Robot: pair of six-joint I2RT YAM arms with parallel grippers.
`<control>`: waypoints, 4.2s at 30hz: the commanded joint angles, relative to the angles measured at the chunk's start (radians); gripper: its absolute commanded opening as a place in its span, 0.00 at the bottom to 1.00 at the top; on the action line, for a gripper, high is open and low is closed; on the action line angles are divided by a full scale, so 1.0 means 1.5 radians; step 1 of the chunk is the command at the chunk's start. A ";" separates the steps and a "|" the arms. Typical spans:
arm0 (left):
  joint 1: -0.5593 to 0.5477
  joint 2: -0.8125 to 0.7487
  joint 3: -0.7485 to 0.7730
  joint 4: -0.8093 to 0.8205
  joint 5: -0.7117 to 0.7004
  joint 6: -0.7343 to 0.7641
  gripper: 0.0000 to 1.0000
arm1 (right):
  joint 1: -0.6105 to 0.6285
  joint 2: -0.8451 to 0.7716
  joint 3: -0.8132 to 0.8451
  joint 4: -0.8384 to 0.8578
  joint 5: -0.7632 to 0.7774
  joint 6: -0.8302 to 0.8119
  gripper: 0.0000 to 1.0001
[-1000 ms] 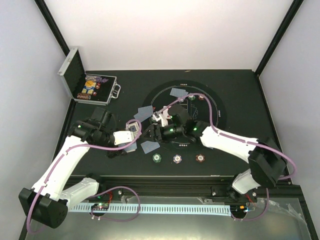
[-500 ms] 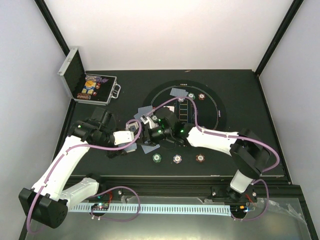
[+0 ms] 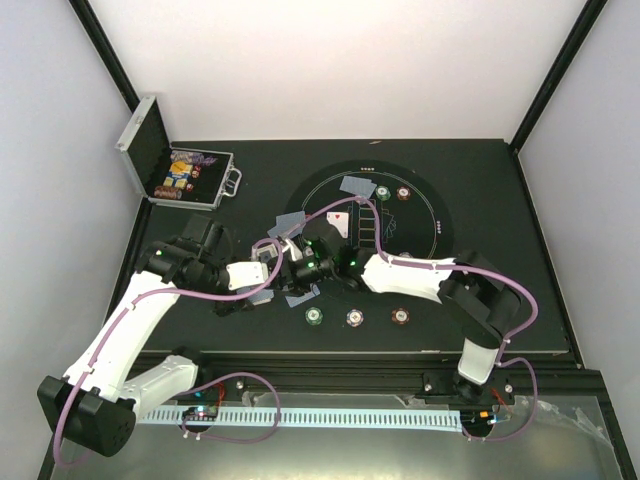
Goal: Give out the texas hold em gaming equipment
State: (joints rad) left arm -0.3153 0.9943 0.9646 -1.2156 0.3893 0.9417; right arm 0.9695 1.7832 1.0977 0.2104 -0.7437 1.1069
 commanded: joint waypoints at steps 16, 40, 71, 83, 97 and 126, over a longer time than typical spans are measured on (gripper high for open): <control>0.001 -0.003 0.023 -0.009 0.010 0.010 0.01 | -0.037 -0.022 -0.029 -0.085 -0.012 -0.079 0.52; 0.001 -0.003 0.020 -0.005 0.010 0.009 0.02 | -0.003 -0.007 0.022 -0.076 -0.025 -0.068 0.62; 0.001 0.001 0.018 -0.002 0.004 0.008 0.02 | -0.054 -0.085 -0.042 -0.137 -0.001 -0.117 0.01; 0.001 -0.002 0.017 -0.002 0.001 0.010 0.02 | -0.097 -0.150 -0.086 -0.148 -0.005 -0.121 0.01; 0.001 0.006 0.015 -0.001 -0.003 0.003 0.02 | -0.235 -0.233 0.063 -0.543 0.228 -0.480 0.01; 0.001 0.012 0.024 -0.001 -0.011 -0.007 0.01 | -0.135 0.060 0.019 -0.177 0.859 -1.165 0.01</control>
State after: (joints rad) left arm -0.3161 1.0126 0.9646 -1.2121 0.3786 0.9382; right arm 0.7597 1.8595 1.0817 0.0036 0.6064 -0.6777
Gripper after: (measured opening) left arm 0.665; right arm 0.012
